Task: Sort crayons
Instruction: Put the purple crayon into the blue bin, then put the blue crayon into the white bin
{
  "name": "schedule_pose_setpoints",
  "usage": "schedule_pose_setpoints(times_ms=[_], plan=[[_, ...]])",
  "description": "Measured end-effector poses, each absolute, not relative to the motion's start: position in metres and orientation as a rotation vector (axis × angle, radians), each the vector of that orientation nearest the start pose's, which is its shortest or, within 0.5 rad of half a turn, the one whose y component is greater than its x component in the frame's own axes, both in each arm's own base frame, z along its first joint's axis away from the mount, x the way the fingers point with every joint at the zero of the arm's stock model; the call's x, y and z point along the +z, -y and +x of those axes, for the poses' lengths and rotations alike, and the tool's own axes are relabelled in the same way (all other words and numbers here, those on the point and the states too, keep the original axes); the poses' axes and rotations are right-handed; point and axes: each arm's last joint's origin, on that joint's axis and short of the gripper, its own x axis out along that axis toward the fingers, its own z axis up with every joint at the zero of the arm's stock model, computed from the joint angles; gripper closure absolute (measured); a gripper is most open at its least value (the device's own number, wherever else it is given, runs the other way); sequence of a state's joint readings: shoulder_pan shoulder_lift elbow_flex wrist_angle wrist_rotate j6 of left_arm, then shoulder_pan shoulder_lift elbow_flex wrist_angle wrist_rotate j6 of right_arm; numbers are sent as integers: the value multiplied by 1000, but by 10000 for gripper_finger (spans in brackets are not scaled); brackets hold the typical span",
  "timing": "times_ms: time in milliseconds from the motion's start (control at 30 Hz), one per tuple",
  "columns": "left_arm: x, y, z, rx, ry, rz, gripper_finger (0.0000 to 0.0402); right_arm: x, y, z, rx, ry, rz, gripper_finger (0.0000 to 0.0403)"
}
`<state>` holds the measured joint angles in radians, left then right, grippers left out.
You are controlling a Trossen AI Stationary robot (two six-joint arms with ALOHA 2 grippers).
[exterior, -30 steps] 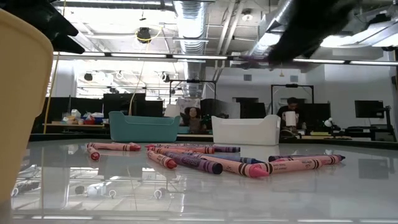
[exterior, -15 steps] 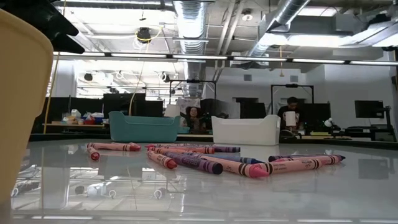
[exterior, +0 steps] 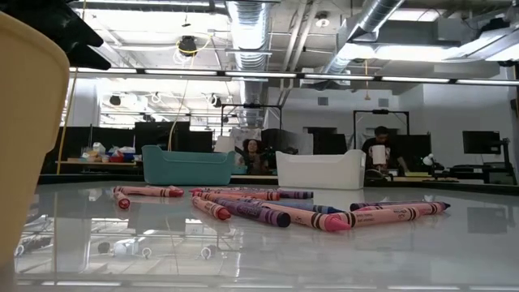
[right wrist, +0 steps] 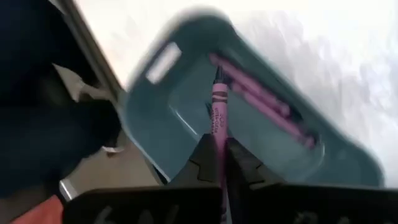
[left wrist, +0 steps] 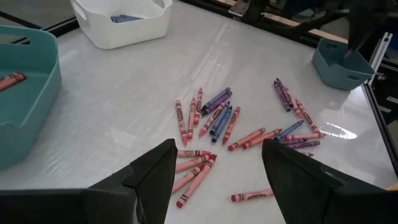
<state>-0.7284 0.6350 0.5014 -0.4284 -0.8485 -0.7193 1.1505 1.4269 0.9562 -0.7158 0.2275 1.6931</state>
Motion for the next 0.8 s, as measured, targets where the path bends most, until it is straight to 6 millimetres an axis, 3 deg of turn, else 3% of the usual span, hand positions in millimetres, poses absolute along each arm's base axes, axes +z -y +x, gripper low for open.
schedule_pose_setpoints(times_ms=[233,500,633,800], plan=[[241,71,113,250,-328,-308,174,201,-247,113,-209,-1396,684,349],[241,71,113,255,-324,-307,174,223,-235,118,-136,-1351,766,331],[241,71,113,256,-324,-307,174,242,-225,132,-38,-1182,790,331],[241,71,113,256,-324,-307,174,268,-202,165,48,-849,704,330]])
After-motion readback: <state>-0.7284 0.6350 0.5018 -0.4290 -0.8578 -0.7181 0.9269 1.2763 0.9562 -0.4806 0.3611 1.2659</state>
